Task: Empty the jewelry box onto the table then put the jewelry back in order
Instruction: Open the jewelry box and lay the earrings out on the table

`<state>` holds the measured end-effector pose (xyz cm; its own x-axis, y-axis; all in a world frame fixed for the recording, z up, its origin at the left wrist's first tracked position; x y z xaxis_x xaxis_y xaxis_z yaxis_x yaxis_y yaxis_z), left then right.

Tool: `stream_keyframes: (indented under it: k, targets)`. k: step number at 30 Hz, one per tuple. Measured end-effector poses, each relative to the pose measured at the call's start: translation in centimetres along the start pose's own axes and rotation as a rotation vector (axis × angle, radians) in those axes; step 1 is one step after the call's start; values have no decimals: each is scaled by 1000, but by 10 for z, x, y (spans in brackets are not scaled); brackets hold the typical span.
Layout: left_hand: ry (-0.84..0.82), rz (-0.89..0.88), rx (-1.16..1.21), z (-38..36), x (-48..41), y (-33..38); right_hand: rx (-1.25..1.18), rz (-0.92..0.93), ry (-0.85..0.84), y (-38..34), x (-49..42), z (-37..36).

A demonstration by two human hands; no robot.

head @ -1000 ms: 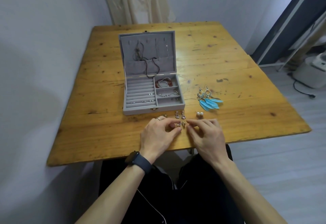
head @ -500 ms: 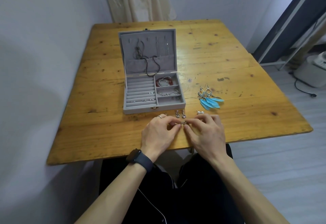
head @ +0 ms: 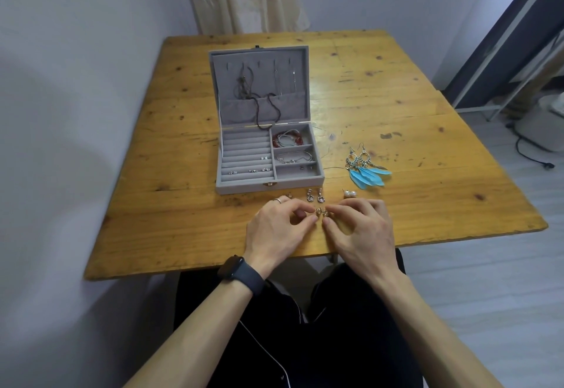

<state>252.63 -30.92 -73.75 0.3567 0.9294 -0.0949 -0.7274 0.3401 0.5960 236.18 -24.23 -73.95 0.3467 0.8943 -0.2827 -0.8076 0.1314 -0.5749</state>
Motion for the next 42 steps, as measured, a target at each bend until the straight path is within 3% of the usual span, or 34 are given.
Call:
stream_keyframes:
  k: [10, 16, 20, 28, 33, 38, 42]
  targets:
    - [-20, -45, 133, 11, -1, -1, -12, 35, 19, -7, -6, 11]
    - [143, -78, 176, 75, -21, -18, -85, 107, 63, -38, -32, 19]
    - [204, -59, 44, 106, -54, -39, -58, 165, 19, -71, -66, 9]
    - [-17, -57, -300, 88, -107, -45, 117, 261, -157, -114, -121, -49]
    - [-76, -46, -236, 85, -111, -56, 261, 314, -269, -124, -128, -77]
    - [-90, -39, -162, 85, -111, -62, 304, 403, -276, -133, -127, -77]
    - [-86, -43, -155, 85, -111, -61, 329, 363, -342, -133, -130, -82]
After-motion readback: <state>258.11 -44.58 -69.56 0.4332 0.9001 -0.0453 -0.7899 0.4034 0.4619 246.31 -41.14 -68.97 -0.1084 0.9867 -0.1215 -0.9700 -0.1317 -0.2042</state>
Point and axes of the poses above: each hand's wrist, its own x-axis away from the middle knuckle, its own z-axis out of the back of the hand, y = z × x, the point moved 10 cm from there along -x, towards the middle knuckle, and after that the axes turned 2 degrees about -z, right-handed, at the moved point
